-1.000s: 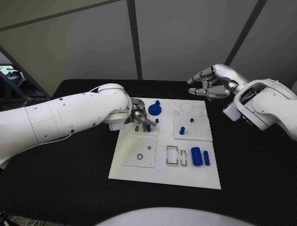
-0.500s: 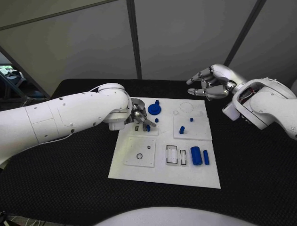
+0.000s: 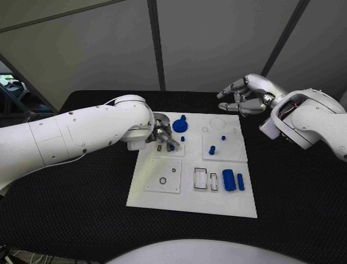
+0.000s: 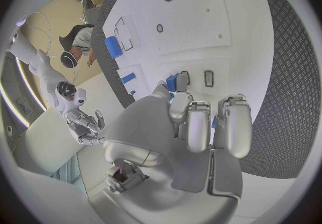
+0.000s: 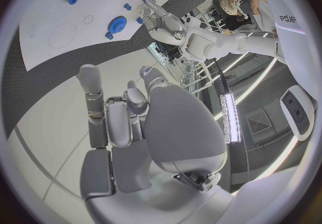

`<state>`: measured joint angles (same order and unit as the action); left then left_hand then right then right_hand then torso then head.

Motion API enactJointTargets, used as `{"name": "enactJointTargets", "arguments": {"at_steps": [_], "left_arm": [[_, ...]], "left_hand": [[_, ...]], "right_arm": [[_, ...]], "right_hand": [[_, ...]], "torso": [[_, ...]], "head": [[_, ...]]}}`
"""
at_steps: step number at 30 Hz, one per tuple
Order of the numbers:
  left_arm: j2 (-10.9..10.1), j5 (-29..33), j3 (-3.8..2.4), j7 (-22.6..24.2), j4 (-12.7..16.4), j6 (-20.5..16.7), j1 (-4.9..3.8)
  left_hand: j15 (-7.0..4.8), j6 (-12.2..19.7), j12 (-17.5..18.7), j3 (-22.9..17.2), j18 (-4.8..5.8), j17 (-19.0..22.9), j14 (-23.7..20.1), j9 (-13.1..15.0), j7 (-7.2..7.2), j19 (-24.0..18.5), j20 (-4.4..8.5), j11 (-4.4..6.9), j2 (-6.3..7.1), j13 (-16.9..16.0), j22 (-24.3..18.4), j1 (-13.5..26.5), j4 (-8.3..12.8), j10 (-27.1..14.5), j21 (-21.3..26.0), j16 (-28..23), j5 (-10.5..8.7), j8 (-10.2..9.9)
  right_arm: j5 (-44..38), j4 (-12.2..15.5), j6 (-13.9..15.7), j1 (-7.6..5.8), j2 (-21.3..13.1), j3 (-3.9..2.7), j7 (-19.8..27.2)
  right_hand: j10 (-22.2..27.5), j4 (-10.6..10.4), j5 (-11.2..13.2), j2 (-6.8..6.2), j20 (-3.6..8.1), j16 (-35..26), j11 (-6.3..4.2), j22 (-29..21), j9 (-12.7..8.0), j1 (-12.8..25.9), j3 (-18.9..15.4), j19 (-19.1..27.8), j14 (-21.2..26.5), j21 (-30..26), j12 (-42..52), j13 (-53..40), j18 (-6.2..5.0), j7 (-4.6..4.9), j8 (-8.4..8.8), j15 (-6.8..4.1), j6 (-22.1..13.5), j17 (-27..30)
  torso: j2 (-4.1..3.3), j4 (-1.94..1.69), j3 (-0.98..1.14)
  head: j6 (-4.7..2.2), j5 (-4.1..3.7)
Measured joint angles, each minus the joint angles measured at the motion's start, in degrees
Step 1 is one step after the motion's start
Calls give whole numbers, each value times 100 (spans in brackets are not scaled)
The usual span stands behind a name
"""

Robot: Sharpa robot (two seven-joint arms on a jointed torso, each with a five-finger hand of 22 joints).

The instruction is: Assemble the parts on the task board

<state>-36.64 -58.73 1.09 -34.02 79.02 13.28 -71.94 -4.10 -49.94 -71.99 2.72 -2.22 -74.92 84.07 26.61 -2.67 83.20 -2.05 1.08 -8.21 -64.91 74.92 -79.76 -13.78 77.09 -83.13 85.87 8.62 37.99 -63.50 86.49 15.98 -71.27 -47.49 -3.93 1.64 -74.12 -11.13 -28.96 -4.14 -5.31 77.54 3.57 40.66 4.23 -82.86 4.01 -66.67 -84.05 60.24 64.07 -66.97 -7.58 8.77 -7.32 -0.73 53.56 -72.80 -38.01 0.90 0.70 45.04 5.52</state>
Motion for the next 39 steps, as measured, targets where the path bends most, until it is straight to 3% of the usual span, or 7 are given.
{"name": "enactJointTargets", "arguments": {"at_steps": [6, 7, 9, 12, 16, 23, 39], "left_arm": [[-14, 23, -2, 16, 0, -28, -7], [-17, 30, -1, 16, 0, -34, -6], [-22, 52, 5, 16, -3, -47, 0], [-39, 92, 10, 14, -3, -63, 10], [-91, 162, 10, 10, 22, -101, 10], [-259, 329, 9, 4, 176, -311, 10], [-534, 389, 14, -16, 555, -1052, 41]], "left_hand": [[0, 53, 61, -879, 0, 0, -1, 85, -31, 0, 0, -2, 234, 35, 0, -232, -176, -1, 0, 0, -2, -67], [-16, 65, 85, -1154, 0, 0, -13, 141, -41, 0, 0, -21, 430, 53, 0, -237, -381, -19, 0, 0, 22, -67], [-33, 82, 89, -1734, 1, 0, -11, 210, -42, 0, 0, -22, 755, 43, 0, -147, -530, -20, 0, 0, 62, -61], [-44, 102, 90, -2721, 1, 0, 0, 359, -62, 0, 0, -22, 1211, -29, 0, 158, -540, -20, 0, 0, 67, 52], [-44, 104, 122, -3404, 1, 0, 0, 550, -61, 0, 0, -21, 1564, 16, 0, 517, -431, -20, 2, 0, 130, 145], [-44, 153, 122, -3790, 1, 0, 0, 682, -51, 0, 0, -7, 1618, 6, 0, 879, -148, 16, 23, 0, 133, 223], [-43, 153, 96, -3887, 0, 0, 0, 767, -52, 15, -15, -15, 1656, -73, 0, 1049, -82, 66, 22, 0, 130, 272]], "right_arm": [[-7, -14, -36, 0, 5, 0, -5], [-8, -15, -43, 0, 6, 0, -5], [-9, -21, -60, 0, 8, 0, -5], [-11, -32, -89, 0, 11, 1, -7], [-12, -44, -126, 0, 13, 1, -9], [-14, -68, -171, 0, 13, 2, -12], [-15, -82, -202, 1, -22, 5, -21]], "right_hand": [[0, -16, 0, 0, 0, 0, 0, 0, 0, 0, 16, 0, 0, 0, 0, 0, 0, 0, 0, 0, 0, 0], [0, -16, 0, 0, 0, 0, 0, 0, 0, 0, 16, 0, 0, 0, 0, 0, 0, 0, 0, 0, 0, 0], [0, -16, 0, 0, 0, 0, 0, 0, 0, 0, 16, 0, 0, 0, 0, 0, 0, 0, 0, 0, 0, 0], [0, -10, -30, 0, 0, 0, 0, -1, 0, 0, 21, 0, 0, 0, 0, 1, 0, 0, 0, 0, 0, 0], [0, 0, -31, 0, 0, 0, 0, -5, 0, 0, 31, 0, 0, 0, 0, 1, 0, 0, 0, 0, 0, 0], [0, 0, -31, 0, 0, 0, 0, -16, 0, 0, 31, 0, 0, 0, 0, 1, 0, 0, 0, 0, 0, 8], [0, -17, -31, 0, 0, 0, 1, -46, 0, 0, 47, 0, 0, 0, 0, 21, 0, 16, 0, 1, 16, 33]], "torso": [[2, 0, 0], [3, 0, 0], [4, 0, 0], [5, -2, 0], [5, -5, 0], [7, -12, 0], [5, -7, 17]], "head": [[13, 0], [15, 2], [18, 4], [26, 9], [34, 10], [57, 19], [91, 88]]}}
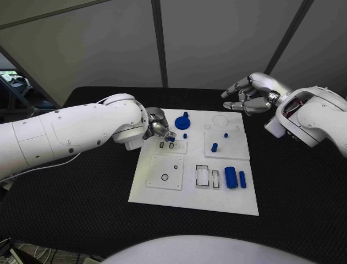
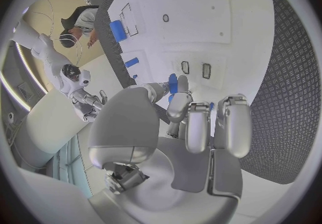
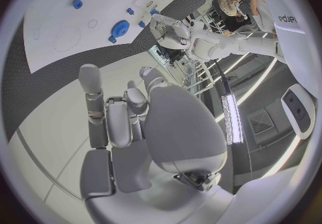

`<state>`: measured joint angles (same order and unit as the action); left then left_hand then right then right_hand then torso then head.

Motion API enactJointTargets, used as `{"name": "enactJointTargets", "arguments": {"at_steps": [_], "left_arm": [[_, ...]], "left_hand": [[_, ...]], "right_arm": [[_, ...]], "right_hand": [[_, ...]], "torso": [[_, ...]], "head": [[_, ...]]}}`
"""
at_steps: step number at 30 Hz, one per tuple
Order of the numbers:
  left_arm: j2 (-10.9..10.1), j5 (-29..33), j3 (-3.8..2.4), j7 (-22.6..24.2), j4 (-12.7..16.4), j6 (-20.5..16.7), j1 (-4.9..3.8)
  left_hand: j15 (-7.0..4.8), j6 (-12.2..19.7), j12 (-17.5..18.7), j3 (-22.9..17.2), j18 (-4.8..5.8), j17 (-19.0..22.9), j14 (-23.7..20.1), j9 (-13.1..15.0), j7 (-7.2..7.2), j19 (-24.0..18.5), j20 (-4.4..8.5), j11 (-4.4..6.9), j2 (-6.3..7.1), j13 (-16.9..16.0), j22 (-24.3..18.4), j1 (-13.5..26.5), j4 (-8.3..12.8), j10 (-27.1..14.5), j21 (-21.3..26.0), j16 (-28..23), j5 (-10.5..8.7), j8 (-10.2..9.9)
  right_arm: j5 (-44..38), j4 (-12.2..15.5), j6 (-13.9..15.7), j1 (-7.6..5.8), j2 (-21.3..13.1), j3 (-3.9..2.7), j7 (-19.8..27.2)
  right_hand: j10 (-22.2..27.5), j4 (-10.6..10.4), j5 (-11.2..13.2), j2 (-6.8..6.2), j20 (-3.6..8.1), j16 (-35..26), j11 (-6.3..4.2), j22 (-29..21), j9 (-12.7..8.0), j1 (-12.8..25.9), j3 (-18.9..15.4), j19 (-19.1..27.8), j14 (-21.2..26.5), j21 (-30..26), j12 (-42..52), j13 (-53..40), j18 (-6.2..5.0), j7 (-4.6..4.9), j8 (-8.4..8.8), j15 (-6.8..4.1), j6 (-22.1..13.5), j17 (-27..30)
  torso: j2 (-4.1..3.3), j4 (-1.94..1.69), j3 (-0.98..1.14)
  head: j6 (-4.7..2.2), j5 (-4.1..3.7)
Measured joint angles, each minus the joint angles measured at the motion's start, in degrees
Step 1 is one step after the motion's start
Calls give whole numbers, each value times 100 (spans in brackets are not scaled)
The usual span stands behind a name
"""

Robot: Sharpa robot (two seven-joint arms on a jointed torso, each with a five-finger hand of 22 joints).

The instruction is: Assemble the parts on the task board

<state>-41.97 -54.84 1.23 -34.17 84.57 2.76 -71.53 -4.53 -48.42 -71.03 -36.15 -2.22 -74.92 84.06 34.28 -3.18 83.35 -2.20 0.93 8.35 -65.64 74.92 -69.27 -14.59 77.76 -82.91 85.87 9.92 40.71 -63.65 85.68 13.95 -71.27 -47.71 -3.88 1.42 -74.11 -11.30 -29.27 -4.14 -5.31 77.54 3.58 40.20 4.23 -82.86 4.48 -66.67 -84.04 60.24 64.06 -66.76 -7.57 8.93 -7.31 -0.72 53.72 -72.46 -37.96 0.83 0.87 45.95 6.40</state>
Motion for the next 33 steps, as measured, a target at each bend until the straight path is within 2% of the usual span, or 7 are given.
{"name": "enactJointTargets", "arguments": {"at_steps": [2, 4, 10, 18, 32, 33], "left_arm": [[-12, -84, 3, -2, 33, -87, 29], [-15, -176, 8, -4, 58, -156, 56], [-3, -505, 19, -8, 100, -346, 158], [24, -785, 22, -14, 109, -529, 263], [61, -1040, 26, -30, 84, -533, 321], [62, -1051, 26, -31, 83, -525, 321]], "left_hand": [[0, 0, 0, -9, 0, 0, 0, 12, 0, 0, 0, 0, -30, 0, 0, 30, 9, 0, 0, 0, -3, 0], [0, 0, 0, -31, 0, 0, 0, 13, 0, -1, 1, 7, -45, 0, 0, 45, 31, 7, 0, 0, -4, 0], [1, 0, -31, -38, 0, 0, 0, 13, -1, 19, 23, 18, -44, -17, 0, 45, 38, 19, -26, 0, -8, 0], [1, -1, -31, -87, 0, 0, 0, 27, -1, 18, 24, 18, -13, -26, 0, 77, 55, 19, -26, 0, -26, 0], [2, 31, -10, -96, 0, 0, 0, 55, 12, 18, 24, 17, -36, 43, -1, 100, 64, 19, -23, 0, -42, 23], [2, 42, -10, -97, 0, 0, 0, 59, 1, 18, 24, 17, -7, 52, 0, 129, 65, 18, -23, 0, -43, 23]], "right_arm": [[0, 2, 2, 0, -9, 0, -1], [-1, 3, 4, 0, -13, 0, -2], [-3, 13, 6, 0, -15, 0, -2], [-9, 20, 7, 0, -18, 0, -2], [1, 9, 2, 0, -2, 0, -6], [6, 7, 1, 0, 0, 0, -7]], "right_hand": [[0, 0, 0, 0, 0, -3, 0, -23, 0, 0, 0, 0, 0, -33, 0, 12, -4, 0, 0, 0, 0, 12], [0, 0, 0, 0, 0, -33, 0, -40, 0, 0, 0, 0, 0, -35, 0, 25, -89, 0, 0, 0, 0, 29], [0, 0, 0, 0, 0, -33, 0, -40, 0, 0, 0, 0, 0, -35, 0, 24, -91, 0, 0, 0, 0, 29], [0, 0, 0, 0, 0, -33, 0, -40, 0, 0, 0, 0, 0, -35, 0, 24, -90, 0, 0, 0, 0, 33], [0, 0, 0, 0, 0, -33, 0, -47, 0, 0, 0, 0, 0, -35, 0, 23, -89, 0, 0, 0, 0, 39], [0, 0, 0, 0, 0, -33, 0, -47, 0, 0, 0, 0, 0, -35, 0, 23, -89, 0, -7, 0, 0, 39]], "torso": [[0, 0, 0], [-1, 1, 1], [-2, 8, 10], [-7, 2, -1], [-7, 4, -11], [-7, 5, -11]], "head": [[3, 5], [3, 20], [3, 44], [21, 34], [49, 60], [49, 60]]}}
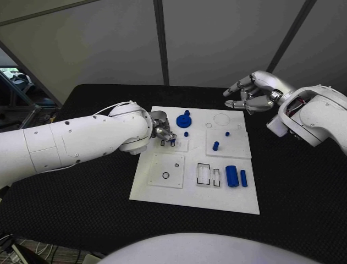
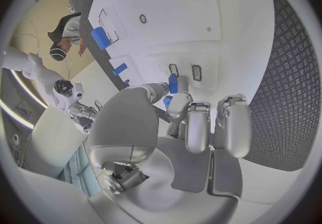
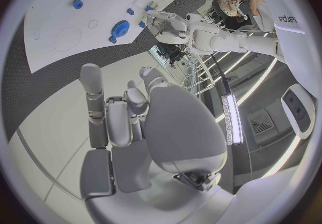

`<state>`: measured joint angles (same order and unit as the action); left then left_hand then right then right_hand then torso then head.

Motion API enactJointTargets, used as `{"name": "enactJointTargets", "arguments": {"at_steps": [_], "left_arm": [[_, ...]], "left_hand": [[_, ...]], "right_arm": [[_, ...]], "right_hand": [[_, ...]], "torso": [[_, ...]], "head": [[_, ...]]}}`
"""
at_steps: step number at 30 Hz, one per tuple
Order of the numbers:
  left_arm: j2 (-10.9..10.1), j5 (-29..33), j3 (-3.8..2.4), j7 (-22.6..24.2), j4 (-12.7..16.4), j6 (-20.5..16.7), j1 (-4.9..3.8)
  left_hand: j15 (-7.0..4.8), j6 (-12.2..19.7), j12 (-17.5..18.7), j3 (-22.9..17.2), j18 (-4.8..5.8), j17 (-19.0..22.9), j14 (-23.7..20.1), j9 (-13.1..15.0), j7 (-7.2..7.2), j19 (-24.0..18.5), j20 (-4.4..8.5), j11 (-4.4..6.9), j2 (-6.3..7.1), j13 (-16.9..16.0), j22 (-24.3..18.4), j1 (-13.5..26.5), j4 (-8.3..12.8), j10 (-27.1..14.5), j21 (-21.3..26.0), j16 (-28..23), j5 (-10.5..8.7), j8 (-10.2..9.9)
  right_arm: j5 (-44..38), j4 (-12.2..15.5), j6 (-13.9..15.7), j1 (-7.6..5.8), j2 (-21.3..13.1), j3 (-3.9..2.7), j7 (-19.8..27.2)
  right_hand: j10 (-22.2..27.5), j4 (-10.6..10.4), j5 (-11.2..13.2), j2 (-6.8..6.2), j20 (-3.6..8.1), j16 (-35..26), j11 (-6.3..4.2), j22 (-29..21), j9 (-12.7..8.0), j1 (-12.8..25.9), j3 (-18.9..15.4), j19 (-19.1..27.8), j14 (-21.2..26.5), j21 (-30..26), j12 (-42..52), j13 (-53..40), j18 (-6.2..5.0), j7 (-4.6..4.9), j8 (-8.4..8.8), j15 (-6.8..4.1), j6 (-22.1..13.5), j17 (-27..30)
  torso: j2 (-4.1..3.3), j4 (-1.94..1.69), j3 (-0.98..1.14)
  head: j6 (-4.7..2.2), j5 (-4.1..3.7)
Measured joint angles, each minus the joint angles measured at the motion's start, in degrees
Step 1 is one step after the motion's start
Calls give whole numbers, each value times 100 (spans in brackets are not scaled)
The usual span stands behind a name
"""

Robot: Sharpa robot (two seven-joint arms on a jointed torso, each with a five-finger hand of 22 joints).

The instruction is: Assemble the parts on the task board

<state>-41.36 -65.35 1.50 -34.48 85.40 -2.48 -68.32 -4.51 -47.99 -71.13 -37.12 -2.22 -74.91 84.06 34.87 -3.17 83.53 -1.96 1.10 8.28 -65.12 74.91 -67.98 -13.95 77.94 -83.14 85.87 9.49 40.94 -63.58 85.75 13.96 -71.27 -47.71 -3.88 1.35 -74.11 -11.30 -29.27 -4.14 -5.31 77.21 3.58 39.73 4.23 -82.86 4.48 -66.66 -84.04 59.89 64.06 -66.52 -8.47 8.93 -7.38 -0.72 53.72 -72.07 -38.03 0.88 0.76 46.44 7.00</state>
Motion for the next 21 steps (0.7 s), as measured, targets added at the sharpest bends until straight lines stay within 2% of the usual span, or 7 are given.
{"name": "enactJointTargets", "arguments": {"at_steps": [2, 21], "left_arm": [[1, -15, 0, 0, 0, 19, 0], [-13, -93, 6, -1, 47, 311, -23]], "left_hand": [[0, 1, 0, -75, 0, 0, 0, 0, 1, 0, 0, 0, 14, 3, 0, 14, 75, 0, 0, 0, -5, 0], [0, 1, 35, -92, 0, 0, 0, 24, -1, -1, 0, -2, 16, 24, 0, 61, 91, -2, 0, 0, -6, 22]], "right_arm": [[13, -3, -1, 0, 2, 0, -3], [86, -56, -30, 0, 40, 2, -27]], "right_hand": [[0, 0, 0, 0, 0, 0, 0, 0, 0, 0, 0, 0, 0, 0, 0, 0, 0, 0, -17, 0, 0, 0], [0, -25, 0, 0, 0, 0, 0, -20, 0, 0, 25, 0, 0, -27, 0, -1, 1, 0, -17, 0, 0, -1]], "torso": [[0, 0, 0], [-3, 0, -1]], "head": [[1, -4], [34, 9]]}}
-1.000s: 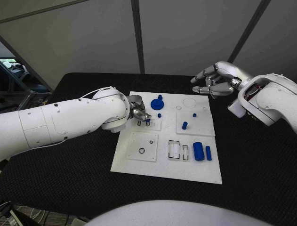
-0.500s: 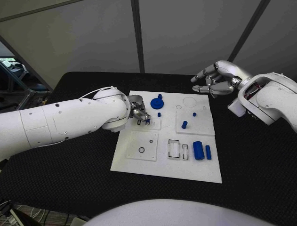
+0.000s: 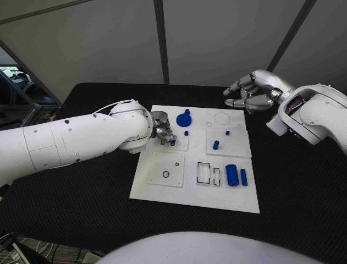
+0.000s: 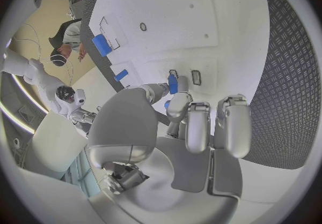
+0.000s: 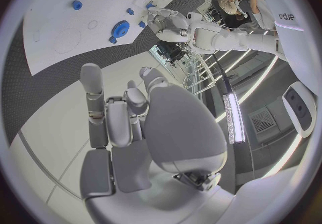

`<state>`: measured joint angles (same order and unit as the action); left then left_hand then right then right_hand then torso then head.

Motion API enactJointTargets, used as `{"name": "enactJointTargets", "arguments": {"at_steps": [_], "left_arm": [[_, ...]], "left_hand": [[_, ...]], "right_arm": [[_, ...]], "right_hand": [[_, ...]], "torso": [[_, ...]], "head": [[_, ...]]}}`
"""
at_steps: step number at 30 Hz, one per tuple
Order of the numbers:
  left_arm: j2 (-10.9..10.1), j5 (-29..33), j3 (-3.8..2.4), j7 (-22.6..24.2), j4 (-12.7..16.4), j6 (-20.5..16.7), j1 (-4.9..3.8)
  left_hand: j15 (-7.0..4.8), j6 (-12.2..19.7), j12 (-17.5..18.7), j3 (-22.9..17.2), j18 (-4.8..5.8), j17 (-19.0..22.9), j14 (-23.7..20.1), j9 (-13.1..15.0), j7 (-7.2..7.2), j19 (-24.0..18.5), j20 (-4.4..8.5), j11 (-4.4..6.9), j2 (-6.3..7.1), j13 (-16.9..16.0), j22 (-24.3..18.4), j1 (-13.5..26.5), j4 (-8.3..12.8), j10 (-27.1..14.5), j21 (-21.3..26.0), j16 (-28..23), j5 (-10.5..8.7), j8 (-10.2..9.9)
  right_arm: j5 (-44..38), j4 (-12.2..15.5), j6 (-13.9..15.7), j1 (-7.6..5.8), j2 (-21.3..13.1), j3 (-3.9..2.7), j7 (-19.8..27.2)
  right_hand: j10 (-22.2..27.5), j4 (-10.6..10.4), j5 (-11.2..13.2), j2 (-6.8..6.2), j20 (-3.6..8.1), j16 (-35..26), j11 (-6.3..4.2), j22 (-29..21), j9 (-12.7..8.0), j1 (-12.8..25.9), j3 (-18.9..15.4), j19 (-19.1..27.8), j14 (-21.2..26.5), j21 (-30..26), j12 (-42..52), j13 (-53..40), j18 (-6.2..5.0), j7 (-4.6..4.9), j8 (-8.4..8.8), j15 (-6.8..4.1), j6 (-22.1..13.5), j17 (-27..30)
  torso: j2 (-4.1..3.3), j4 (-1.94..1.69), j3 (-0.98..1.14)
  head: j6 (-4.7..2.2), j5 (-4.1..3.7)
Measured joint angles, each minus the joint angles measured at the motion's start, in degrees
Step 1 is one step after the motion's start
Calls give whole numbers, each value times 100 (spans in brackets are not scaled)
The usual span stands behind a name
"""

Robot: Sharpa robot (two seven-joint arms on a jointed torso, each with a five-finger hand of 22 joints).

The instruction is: Assemble the parts on the task board

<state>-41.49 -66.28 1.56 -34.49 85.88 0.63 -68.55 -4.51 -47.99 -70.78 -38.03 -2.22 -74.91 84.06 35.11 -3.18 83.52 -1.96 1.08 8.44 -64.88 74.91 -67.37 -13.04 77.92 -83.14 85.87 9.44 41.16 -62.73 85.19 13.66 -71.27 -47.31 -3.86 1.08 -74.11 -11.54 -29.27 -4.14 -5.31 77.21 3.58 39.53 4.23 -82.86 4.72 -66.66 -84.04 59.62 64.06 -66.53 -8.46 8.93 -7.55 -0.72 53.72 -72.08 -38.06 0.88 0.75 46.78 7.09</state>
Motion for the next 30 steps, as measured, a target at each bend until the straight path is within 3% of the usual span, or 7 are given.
{"name": "enactJointTargets", "arguments": {"at_steps": [30], "left_arm": [[-34, -99, -3, 9, 61, 321, -3]], "left_hand": [[0, 9, 28, -112, 0, 0, 0, 33, -12, 0, 0, 10, 35, 54, 0, 35, 111, -32, 0, 0, 7, 33]], "right_arm": [[2, -86, -49, 0, 9, 3, -47]], "right_hand": [[0, -15, 0, -30, 0, -34, 0, -20, -5, 30, 15, 0, 0, 0, 0, 9, 0, 0, 1, 0, 0, 17]], "torso": [[3, 1, 4]], "head": [[40, -25]]}}
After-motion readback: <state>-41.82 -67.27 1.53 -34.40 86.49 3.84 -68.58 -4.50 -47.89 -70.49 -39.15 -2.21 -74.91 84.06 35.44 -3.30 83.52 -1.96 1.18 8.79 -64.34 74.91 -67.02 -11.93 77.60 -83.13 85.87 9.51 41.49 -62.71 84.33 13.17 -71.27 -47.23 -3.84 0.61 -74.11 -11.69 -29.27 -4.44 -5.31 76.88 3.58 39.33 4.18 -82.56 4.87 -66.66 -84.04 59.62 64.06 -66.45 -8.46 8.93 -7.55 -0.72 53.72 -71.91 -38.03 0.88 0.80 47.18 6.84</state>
